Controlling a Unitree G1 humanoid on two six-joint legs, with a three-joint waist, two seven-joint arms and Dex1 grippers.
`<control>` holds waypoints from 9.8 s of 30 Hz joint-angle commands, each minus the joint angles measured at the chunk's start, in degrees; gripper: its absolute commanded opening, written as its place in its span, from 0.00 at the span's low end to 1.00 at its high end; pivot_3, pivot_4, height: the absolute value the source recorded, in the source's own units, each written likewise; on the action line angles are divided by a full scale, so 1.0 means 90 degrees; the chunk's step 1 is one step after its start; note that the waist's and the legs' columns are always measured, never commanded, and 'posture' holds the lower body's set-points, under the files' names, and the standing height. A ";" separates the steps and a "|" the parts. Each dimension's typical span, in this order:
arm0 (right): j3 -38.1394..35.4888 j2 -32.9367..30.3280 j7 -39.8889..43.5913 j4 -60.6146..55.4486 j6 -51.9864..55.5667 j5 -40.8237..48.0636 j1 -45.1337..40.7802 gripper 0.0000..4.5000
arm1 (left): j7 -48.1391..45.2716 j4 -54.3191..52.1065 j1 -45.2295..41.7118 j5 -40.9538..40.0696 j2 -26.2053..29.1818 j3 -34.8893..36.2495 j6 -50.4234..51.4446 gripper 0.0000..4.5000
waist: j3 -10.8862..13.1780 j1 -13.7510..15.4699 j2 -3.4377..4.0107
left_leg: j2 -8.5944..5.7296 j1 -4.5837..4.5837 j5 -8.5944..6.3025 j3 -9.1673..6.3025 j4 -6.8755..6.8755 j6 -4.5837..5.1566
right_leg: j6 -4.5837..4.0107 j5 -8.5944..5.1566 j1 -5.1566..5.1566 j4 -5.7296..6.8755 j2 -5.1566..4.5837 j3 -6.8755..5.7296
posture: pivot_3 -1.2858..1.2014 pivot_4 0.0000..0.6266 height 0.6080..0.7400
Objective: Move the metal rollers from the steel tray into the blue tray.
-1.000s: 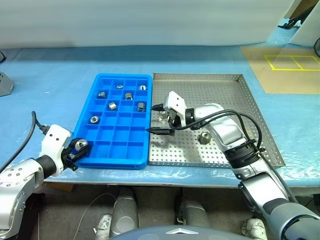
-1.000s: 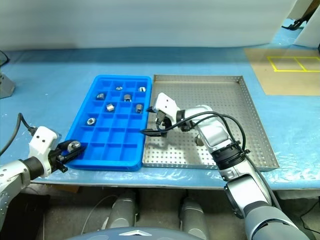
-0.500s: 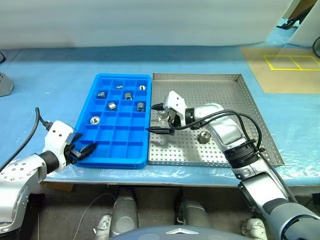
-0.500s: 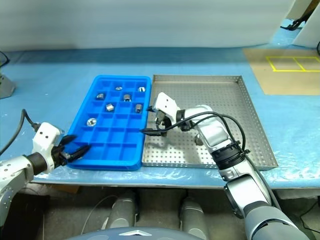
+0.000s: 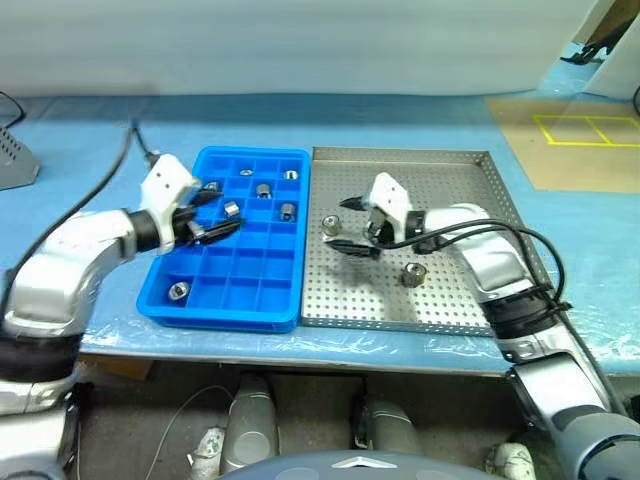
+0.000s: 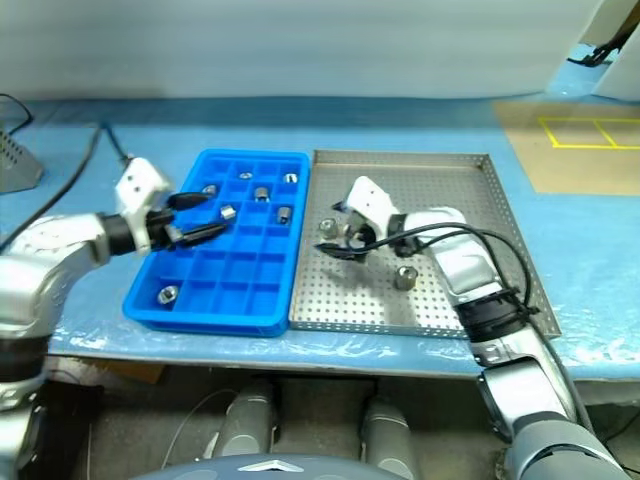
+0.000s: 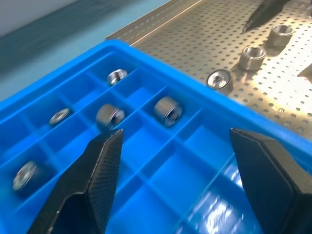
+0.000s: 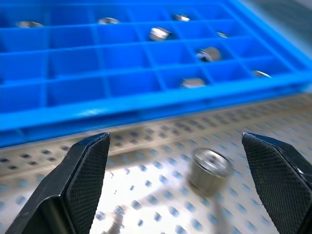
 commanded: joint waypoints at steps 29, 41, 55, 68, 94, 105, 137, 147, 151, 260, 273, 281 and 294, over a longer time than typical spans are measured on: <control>-0.1190 -0.1045 -0.1072 -0.2002 0.0799 0.0205 0.2132 1.00 | -0.0298 0.4679 -0.2866 0.1952 -0.2772 -0.1965 -0.2541 0.81 | -0.0002 -0.0556 0.0004 | -0.0010 -0.0003 -0.0006 0.0004 0.0006 0.0056 | 0.0000 0.0009 0.0022 -0.0032 -0.0004 0.0007 | 0.40 0.24 1.00; -0.1344 -0.0725 -0.1787 -0.2758 0.1068 0.0206 0.2949 1.00 | -0.0993 0.6418 -0.4338 0.2824 -0.3580 -0.2435 -0.3457 0.81 | -0.0002 -0.0643 0.0003 | -0.0016 0.0000 -0.0011 0.0006 0.0006 0.0059 | 0.0004 0.0011 0.0022 -0.0041 -0.0008 0.0013 | 0.36 0.24 1.00; -0.1590 -0.0717 -0.2146 -0.3162 0.1230 0.0211 0.3441 1.00 | -0.0295 0.8206 -0.4630 0.3411 -0.4075 -0.2279 -0.4025 0.81 | -0.0002 -0.0816 0.0003 | -0.0019 -0.0004 -0.0031 0.0007 0.0010 0.0091 | 0.0009 0.0015 0.0023 -0.0055 -0.0009 0.0016 | 0.33 0.24 1.00; -0.1450 -0.0676 -0.2341 -0.3345 0.1440 0.0146 0.3368 1.00 | 0.0282 0.8743 -0.4569 0.3819 -0.4338 -0.2262 -0.3834 0.81 | -0.0002 -0.0832 0.0004 | -0.0018 -0.0007 -0.0031 0.0009 0.0005 0.0132 | 0.0013 0.0018 0.0037 -0.0094 -0.0010 0.0014 | 0.32 0.24 1.00; -0.1486 -0.0740 -0.2054 -0.3453 0.1544 0.0522 0.3070 1.00 | -0.0842 0.7440 -0.4043 0.3405 -0.3816 -0.1858 -0.4074 0.39 | -0.0001 -0.0857 0.0005 | -0.0016 -0.0001 -0.0046 0.0018 -0.0008 0.0115 | 0.0020 0.0025 0.0040 -0.0113 -0.0012 0.0016 | 0.34 0.24 1.00; -0.0714 -0.0699 -0.1234 -0.2677 0.1167 0.0589 0.1850 1.00 | -0.2554 0.2351 -0.2045 0.1621 -0.1682 -0.0979 -0.2138 0.39 | 0.0011 -0.0815 0.0019 | 0.0005 -0.0007 -0.0044 0.0041 -0.0020 0.0111 | 0.0015 0.0024 0.0018 -0.0106 -0.0010 0.0011 | 0.40 0.24 1.00; 0.0925 0.0798 0.0713 0.0104 -0.0571 -0.0050 -0.0377 1.00 | 0.0401 -0.1466 0.2483 0.0727 -0.0220 0.1058 -0.0212 0.39 | 0.0015 0.0065 0.0022 | 0.0029 -0.0056 0.0022 0.0001 -0.0050 0.0033 | -0.0013 0.0008 -0.0043 -0.0027 -0.0004 -0.0055 | 0.58 0.24 1.00; 0.0875 0.0690 0.0541 -0.0026 -0.0471 -0.0144 -0.0221 1.00 | 0.0621 -0.1101 0.2309 0.0729 -0.0215 0.0709 -0.0147 0.75 | 0.0014 0.0054 0.0021 | 0.0029 -0.0059 0.0032 0.0001 -0.0050 0.0027 | -0.0016 0.0007 -0.0059 -0.0009 0.0000 -0.0050 | 0.57 0.24 1.00; 0.0817 0.0641 0.0468 -0.0040 -0.0437 -0.0143 -0.0194 1.00 | 0.0611 -0.1116 0.2063 0.0657 -0.0205 0.0540 -0.0120 0.91 | 0.0014 0.0053 0.0020 | 0.0026 -0.0059 0.0034 0.0001 -0.0046 0.0029 | -0.0016 0.0007 -0.0059 -0.0007 -0.0001 -0.0047 | 0.56 0.24 1.00; 0.1233 0.2120 0.0899 0.2102 -0.0852 -0.0533 -0.0952 0.35 | 0.0381 -0.1322 0.1890 -0.0728 0.0293 0.1220 0.0524 0.92 | 0.0010 -0.0076 0.0016 | 0.0038 -0.0074 0.0039 -0.0001 -0.0016 0.0034 | -0.0024 0.0025 -0.0066 0.0002 0.0003 -0.0051 | 0.58 0.24 1.00; 0.0456 0.1418 0.0443 0.1359 -0.0410 -0.0360 -0.0793 0.81 | 0.0172 -0.0857 0.1334 -0.0660 0.0157 0.0661 0.0300 0.92 | 0.0010 -0.0042 0.0016 | 0.0032 -0.0073 0.0051 -0.0002 -0.0012 0.0014 | -0.0023 0.0026 -0.0059 0.0004 -0.0001 -0.0051 | 0.54 0.24 1.00; -0.0515 0.0647 -0.0279 0.2014 -0.0611 -0.0464 -0.0903 0.81 | -0.0073 -0.0112 0.0657 -0.0412 -0.0162 0.0016 -0.0117 0.92 | 0.0009 -0.0160 0.0015 | 0.0034 -0.0064 0.0056 0.0003 -0.0012 0.0007 | -0.0022 0.0026 -0.0061 0.0010 0.0007 -0.0039 | 0.51 0.24 1.00; -0.1070 -0.0539 -0.0607 0.2709 -0.0931 -0.0587 -0.0227 0.81 | -0.0372 0.0462 0.0315 -0.0172 -0.0398 -0.0301 -0.0500 0.92 | 0.0009 -0.0290 0.0015 | 0.0027 -0.0069 0.0052 0.0008 -0.0007 0.0017 | -0.0023 0.0027 -0.0061 0.0003 0.0005 -0.0033 | 0.48 0.24 1.00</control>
